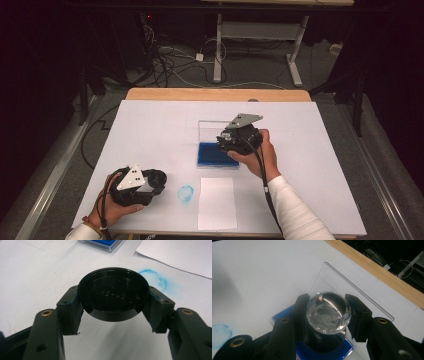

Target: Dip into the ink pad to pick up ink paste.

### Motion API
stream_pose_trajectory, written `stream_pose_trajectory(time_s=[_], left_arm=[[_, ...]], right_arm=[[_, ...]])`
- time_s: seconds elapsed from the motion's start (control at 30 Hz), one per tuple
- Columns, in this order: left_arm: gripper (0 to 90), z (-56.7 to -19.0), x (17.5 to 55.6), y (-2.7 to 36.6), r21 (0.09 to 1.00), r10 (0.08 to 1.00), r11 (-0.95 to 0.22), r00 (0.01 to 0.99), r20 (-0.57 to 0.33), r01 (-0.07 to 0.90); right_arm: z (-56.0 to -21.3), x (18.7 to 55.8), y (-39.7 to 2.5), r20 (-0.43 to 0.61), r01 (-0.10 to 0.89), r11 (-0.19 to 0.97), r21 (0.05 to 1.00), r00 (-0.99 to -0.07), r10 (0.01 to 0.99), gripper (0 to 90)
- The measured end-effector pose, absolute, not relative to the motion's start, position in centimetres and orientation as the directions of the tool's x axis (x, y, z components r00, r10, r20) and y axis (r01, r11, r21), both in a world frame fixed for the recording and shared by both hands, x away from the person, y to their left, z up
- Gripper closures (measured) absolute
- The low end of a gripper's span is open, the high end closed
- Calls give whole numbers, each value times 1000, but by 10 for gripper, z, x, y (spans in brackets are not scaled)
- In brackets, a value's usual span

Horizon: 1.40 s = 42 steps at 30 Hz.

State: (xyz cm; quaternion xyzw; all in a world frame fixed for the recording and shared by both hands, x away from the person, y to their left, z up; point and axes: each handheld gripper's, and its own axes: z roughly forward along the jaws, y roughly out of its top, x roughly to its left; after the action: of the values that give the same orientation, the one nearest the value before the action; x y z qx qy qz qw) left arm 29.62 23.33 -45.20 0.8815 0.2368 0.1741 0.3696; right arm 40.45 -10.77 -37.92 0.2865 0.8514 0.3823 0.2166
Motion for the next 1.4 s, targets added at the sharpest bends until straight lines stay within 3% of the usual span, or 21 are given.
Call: stream_pose_trajectory(time_s=[0.53, 1.4], left_arm=[[366, -453, 296, 233, 730, 544, -619, 829, 131, 290], [365, -454, 297, 232, 718, 540, -630, 831, 132, 296]], right_arm=[[-419, 417, -103, -126, 397, 578, 713, -739, 662, 572], [-428, 416, -108, -94, 429, 544, 722, -718, 690, 573]])
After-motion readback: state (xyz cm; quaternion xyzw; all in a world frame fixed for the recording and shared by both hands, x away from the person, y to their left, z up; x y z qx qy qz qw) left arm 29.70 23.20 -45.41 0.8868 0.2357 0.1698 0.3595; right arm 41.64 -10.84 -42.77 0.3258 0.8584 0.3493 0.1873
